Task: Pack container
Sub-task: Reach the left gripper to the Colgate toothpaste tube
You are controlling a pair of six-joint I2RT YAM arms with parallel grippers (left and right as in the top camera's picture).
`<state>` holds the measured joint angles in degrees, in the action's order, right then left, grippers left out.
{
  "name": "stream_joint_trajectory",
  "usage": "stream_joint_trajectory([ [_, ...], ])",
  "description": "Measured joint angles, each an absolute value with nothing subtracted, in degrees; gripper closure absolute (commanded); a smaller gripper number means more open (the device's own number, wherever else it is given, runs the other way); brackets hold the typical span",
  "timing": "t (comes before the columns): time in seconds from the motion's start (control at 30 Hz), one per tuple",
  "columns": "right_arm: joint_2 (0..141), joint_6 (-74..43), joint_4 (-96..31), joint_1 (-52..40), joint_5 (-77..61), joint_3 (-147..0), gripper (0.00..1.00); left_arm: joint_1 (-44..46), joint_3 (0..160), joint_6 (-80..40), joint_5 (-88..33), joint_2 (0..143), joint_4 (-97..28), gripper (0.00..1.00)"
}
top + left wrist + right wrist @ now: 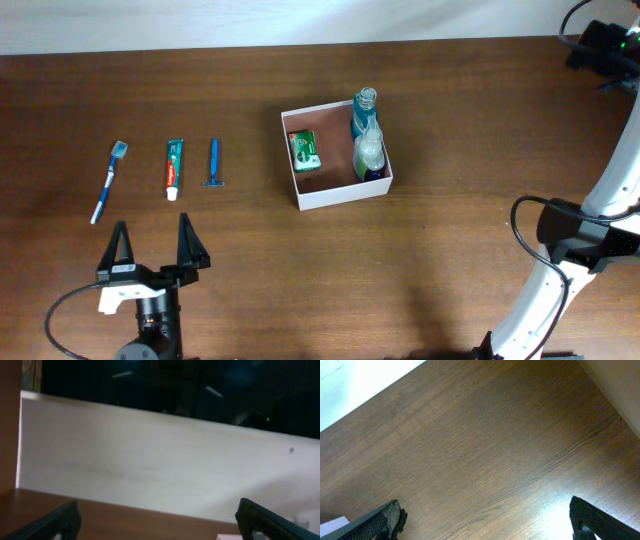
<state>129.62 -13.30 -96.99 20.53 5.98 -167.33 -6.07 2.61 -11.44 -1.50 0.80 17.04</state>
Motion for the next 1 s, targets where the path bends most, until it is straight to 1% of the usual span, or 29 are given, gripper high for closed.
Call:
stream_joint_trajectory([
  [0.23,129.6,-13.3,-97.0,20.5,6.0,-167.3,0.02,-6.1,11.0,-11.0,-1.8,7.2,16.2,0.01],
  [0.33,129.6,-13.3,-97.0,20.6,6.0,-167.3,0.02,-6.1,17.1,-9.2,-3.4,13.4,12.4,0.01],
  [0.5,129.6,-13.3,-97.0,20.6,5.9,-167.3,0.02,-6.1,32.5,-5.1,-6.5,27.1,-2.9,0.01],
  [0.6,129.6,-13.3,-97.0,20.5,6.0,-167.3,0.02,-6.1,43.6,-2.9,-7.4,36.8,-15.8,0.01],
  [0.7,129.6,-13.3,-96.9,20.6,6.0,-167.3,0.02,-6.1,53.8,-2.1,-7.9,46.1,-23.7,0.01],
  [0.77,129.6,-13.3,-97.0,20.5,6.0,-167.3,0.02,-6.1,61.6,-1.4,-8.1,53.1,-32.3,0.01],
  [0.8,129.6,-13.3,-96.9,20.5,6.0,-167.3,0.02,-6.1,63.4,-1.3,-8.1,55.2,-34.2,0.01],
  [0.93,129.6,-13.3,-97.0,20.5,6.0,-167.3,0.02,-6.1,74.1,-1.6,-7.5,66.5,-50.6,0.01],
  [1.0,129.6,-13.3,-97.0,20.5,6.0,-167.3,0.02,-6.1,77.6,-2.0,-7.5,72.1,-56.4,0.01],
])
